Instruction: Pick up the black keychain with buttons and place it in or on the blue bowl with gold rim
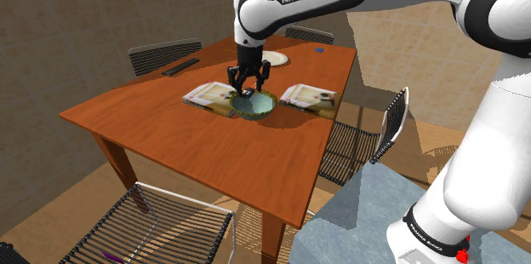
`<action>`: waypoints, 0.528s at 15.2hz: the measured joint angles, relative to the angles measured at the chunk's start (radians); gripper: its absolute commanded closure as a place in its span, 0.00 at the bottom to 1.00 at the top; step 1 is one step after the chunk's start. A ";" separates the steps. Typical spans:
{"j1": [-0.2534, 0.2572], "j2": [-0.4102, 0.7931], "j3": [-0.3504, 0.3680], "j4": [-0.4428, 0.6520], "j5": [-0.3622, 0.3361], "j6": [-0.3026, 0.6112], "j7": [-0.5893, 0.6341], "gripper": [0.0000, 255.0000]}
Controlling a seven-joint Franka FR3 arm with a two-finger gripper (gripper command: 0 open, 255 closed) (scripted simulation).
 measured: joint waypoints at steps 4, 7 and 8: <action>0.000 0.012 -0.001 -0.043 -0.004 0.055 0.002 1.00; 0.001 0.017 -0.001 -0.059 -0.006 0.075 0.004 1.00; 0.001 0.018 -0.001 -0.059 -0.006 0.077 0.005 1.00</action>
